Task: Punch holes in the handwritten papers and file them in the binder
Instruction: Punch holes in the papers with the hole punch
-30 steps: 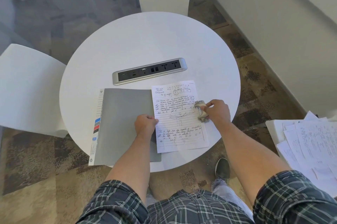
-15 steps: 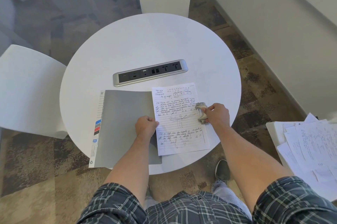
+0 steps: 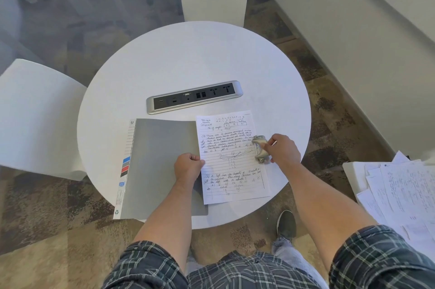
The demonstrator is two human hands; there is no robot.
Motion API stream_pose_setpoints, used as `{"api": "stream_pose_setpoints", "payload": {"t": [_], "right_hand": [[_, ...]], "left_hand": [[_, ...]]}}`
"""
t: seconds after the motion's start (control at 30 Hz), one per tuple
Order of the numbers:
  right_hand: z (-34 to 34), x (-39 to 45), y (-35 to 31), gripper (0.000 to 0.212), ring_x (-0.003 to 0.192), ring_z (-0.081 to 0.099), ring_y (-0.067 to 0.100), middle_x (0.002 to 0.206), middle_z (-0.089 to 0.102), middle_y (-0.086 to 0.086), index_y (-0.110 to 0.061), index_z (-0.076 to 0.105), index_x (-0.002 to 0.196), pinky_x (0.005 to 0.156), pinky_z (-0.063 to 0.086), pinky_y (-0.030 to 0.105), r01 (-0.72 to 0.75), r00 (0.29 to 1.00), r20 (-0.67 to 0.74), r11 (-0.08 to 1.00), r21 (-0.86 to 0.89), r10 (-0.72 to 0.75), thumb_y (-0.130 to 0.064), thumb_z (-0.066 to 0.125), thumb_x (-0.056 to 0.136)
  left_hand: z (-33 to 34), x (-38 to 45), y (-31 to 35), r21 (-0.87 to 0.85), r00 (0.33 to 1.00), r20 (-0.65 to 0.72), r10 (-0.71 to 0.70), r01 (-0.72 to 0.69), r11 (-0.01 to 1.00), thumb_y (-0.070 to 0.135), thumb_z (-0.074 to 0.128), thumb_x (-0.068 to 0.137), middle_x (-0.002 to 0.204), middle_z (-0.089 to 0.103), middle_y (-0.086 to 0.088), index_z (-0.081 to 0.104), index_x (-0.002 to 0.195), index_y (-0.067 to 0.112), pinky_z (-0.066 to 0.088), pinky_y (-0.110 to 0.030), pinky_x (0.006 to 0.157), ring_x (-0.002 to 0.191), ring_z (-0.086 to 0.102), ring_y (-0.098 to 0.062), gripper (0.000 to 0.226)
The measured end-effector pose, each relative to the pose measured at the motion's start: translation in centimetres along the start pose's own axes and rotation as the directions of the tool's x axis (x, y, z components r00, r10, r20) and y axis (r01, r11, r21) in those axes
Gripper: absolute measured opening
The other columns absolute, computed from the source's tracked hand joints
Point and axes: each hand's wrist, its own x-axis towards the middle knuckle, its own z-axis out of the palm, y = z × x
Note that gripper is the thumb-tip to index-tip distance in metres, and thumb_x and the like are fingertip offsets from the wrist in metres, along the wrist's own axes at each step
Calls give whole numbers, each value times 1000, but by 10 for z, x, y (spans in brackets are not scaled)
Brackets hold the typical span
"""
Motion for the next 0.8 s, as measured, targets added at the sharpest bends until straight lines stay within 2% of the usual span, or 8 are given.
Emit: {"api": "stream_pose_setpoints", "payload": {"t": [0.1,0.23,0.5,0.7,0.8], "right_hand": [[-2,3,3,37,60,74,19,68,75,1,-20,63,83,70,58,35,1,1000,30,1000,-12,-1,-55,72,90],[-3,8,10,44,58,75,17,65,75,0,-18,66,85,76,62,41,-36,997,76,999,38,33,-61,74,86],[-4,9,16,44,67,76,16,79,77,-5,-22,65,87,80,61,43,-69,994,91,993,95,61,-64,76,81],[-7,17,19,55,70,76,17,82,78,-1,-13,69,90,85,61,47,-90,984,154,995,37,84,-67,74,80],[-9,23,20,54,68,76,15,79,77,-6,-17,69,83,85,60,45,-91,981,175,996,4,89,-70,74,78]], "left_hand": [[-1,1,-2,-23,1000,9,2,-1,1000,10,80,80,77,72,1,67,76,12,46,-24,58,70,64,-17,14],[-4,5,-5,-50,1000,27,-13,14,999,10,82,80,85,76,-6,70,87,3,46,-23,57,71,67,-21,16],[-2,10,-6,-37,999,24,-30,31,999,14,84,79,83,76,-6,72,86,6,42,-20,49,61,61,-17,16],[-1,11,-9,-42,999,25,-32,34,999,12,84,79,86,77,-6,71,85,3,44,-23,58,68,64,-17,17],[-1,11,-8,-38,999,19,-40,40,998,12,84,79,87,77,-7,71,86,1,46,-24,61,71,66,-19,18]]}}
